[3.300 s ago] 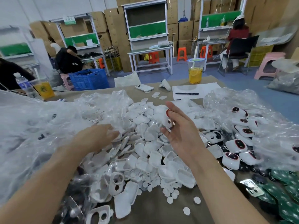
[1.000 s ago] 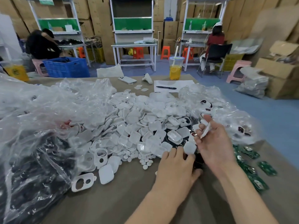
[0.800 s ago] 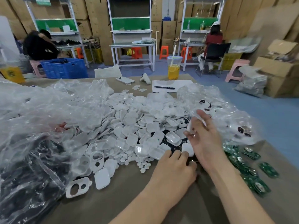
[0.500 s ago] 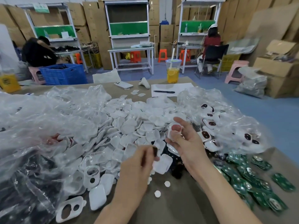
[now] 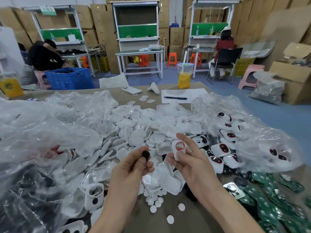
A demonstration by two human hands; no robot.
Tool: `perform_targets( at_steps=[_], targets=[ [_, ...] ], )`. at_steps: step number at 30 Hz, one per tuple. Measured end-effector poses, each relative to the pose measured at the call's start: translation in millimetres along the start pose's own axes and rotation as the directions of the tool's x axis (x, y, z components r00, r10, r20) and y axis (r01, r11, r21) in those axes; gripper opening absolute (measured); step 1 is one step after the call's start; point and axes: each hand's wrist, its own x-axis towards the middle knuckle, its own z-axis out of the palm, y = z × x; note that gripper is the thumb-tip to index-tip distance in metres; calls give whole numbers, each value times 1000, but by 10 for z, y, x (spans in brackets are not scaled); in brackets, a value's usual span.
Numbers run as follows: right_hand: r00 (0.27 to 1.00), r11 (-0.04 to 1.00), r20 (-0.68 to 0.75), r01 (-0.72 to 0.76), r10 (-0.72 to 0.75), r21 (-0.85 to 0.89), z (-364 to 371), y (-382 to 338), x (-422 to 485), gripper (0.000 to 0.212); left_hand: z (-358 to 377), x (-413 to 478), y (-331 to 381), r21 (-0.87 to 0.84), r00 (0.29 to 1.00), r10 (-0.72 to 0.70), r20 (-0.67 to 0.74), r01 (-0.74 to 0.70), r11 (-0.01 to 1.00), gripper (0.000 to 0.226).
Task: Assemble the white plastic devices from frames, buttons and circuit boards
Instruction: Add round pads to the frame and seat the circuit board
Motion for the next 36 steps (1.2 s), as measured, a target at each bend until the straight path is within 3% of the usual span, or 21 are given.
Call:
perform_targets(
  at_steps=[5,11,15,27,36],
  targets=[
    [1000,998,-27,10,-12,-66,-18,27,20,40,-3,-1,28,-43,1000,10,-23,-11,999,25],
    [998,999,43,-43,44,-18,62,53,-33,29,70,-115,74,273,966,255,54,-260,926,36],
    [994,996,100,-24,33,-83,77,31,-83,25,84,-143,58,323,935,343,90,-353,878,38],
    [984,974,177,67,-28,-216,93,27,-133,26,97,-178,94,213,962,262,77,-272,938,56],
    [980,990,188,-32,58,-138,119,85,-131,7,82,-173,126,54,972,230,46,-232,971,37]
  ],
)
